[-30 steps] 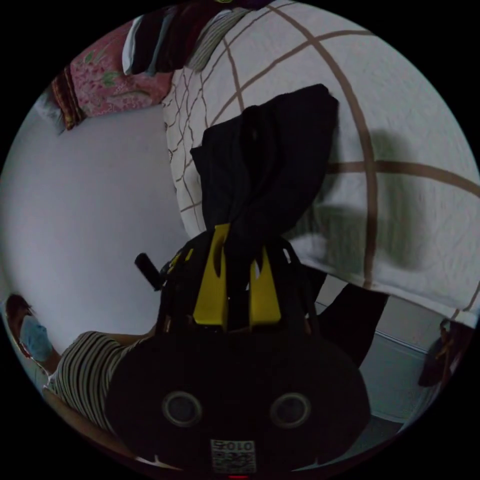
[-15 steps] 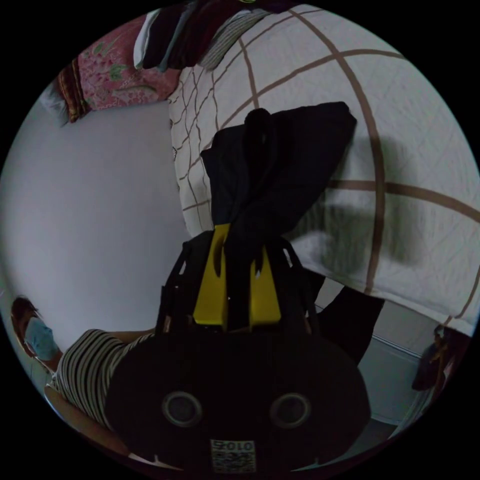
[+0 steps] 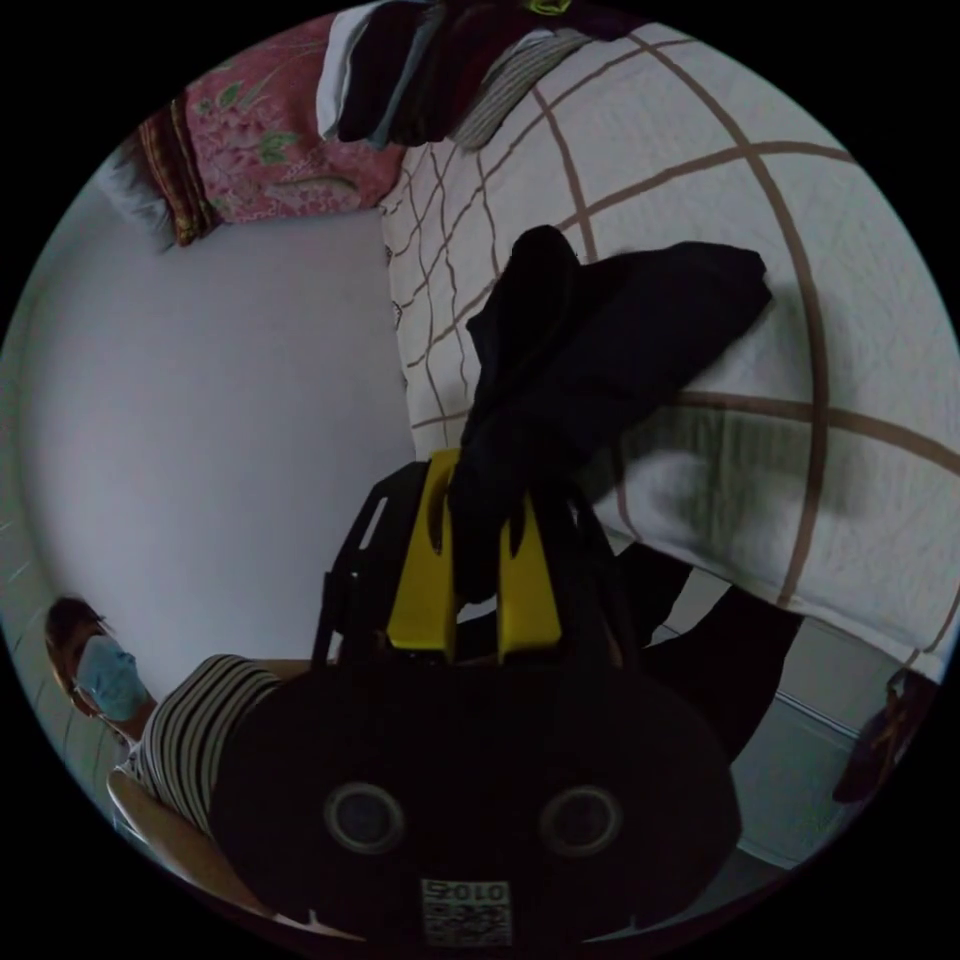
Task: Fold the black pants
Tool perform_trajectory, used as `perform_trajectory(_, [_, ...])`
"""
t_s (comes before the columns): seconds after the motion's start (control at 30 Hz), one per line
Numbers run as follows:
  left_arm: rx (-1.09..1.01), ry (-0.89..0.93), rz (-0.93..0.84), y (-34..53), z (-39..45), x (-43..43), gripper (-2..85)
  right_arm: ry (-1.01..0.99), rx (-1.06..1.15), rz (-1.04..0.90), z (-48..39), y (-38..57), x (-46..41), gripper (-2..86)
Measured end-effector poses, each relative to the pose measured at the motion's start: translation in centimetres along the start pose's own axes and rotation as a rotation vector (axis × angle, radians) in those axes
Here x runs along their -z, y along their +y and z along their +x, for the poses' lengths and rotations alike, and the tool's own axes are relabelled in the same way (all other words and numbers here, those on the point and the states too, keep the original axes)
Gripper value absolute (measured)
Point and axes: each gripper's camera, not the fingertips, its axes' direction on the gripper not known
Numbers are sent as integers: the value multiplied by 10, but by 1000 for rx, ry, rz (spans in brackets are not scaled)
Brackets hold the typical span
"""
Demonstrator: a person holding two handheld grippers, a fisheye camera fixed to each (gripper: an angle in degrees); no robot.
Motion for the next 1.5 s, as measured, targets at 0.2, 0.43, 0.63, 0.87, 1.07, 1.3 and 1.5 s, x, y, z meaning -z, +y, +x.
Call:
perform_trajectory(0.2, [48,45,-16,-7,6,6,204,-10,-1,3,-20,-11,22,77])
perform_trajectory(0.43, [62,4,-11,-5,25,13,210,-8,10,-16,-49,-24,49,77])
perform_trajectory(0.63, [11,102,84,-8,55,15,209,4,20,-37,-77,-36,77,76])
perform_trajectory(0.87, [-4,135,27,-19,100,-9,168,11,26,-45,-106,-46,116,77])
perform_trajectory(1.07, [-74,95,51,-21,159,-16,109,203,73,-97,-136,-53,155,77])
perform_trajectory(1.3, [-207,-55,-42,-37,261,-32,97,190,44,-68,-151,-50,215,77])
perform_trajectory(1.5, [-406,-53,-61,-66,380,-50,95,126,163,26,-204,-52,283,76])
